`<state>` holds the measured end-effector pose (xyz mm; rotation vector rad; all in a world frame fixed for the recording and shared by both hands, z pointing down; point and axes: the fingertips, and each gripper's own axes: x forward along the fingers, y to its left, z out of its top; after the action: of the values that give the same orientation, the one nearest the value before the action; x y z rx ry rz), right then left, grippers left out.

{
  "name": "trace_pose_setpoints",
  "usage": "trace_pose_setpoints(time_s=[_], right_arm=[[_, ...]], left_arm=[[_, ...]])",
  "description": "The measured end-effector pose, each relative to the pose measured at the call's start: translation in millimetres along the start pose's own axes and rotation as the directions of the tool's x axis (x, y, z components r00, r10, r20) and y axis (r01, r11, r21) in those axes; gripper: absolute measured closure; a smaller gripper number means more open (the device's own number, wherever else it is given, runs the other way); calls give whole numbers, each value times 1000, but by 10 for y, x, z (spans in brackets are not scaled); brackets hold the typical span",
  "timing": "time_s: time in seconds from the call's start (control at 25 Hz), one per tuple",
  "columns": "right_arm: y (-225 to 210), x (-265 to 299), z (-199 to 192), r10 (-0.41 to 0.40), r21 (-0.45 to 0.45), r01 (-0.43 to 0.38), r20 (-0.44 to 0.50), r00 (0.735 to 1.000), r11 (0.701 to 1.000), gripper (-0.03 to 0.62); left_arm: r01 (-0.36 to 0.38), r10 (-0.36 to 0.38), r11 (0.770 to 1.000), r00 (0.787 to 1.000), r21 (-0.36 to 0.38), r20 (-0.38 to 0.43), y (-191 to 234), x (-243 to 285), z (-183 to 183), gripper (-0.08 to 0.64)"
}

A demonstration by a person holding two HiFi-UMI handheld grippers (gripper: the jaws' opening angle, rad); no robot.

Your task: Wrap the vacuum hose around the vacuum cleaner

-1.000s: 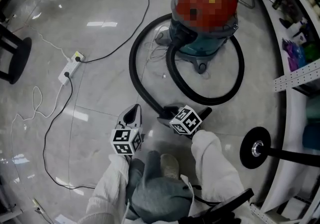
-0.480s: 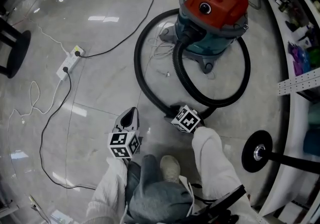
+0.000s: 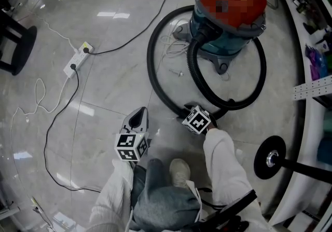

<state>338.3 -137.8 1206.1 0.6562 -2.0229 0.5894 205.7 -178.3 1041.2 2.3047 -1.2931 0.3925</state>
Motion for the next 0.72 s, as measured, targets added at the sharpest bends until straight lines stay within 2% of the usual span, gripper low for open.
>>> trace_pose_setpoints(time_s=[0.24,0.36,0.44,0.56,0.72], right_arm=[[-139,-2,-164,-69,25,70,-41,997,997,302],[-224,-79,-146,-93,65,94,-14,996,993,293],[-232,-202,-66,-121,103,118,30,992,988,293],[-45,-544,180,-146,204,124,100,984,971,293],[476,-1372,814,-133,303,76,171,976,950,295]], left_arm=[[-9,9,1000,1000,-14,-10,36,-127,-77,560],[-13,13,1000,1000,-11,-9,66,-159,-84,560],[-34,34,999,999,-43,9,120,-205,-5,560],[-75,77,992,997,-105,20,168,-364,267,560],[-80,84,990,996,-119,29,-37,-808,1088,560]])
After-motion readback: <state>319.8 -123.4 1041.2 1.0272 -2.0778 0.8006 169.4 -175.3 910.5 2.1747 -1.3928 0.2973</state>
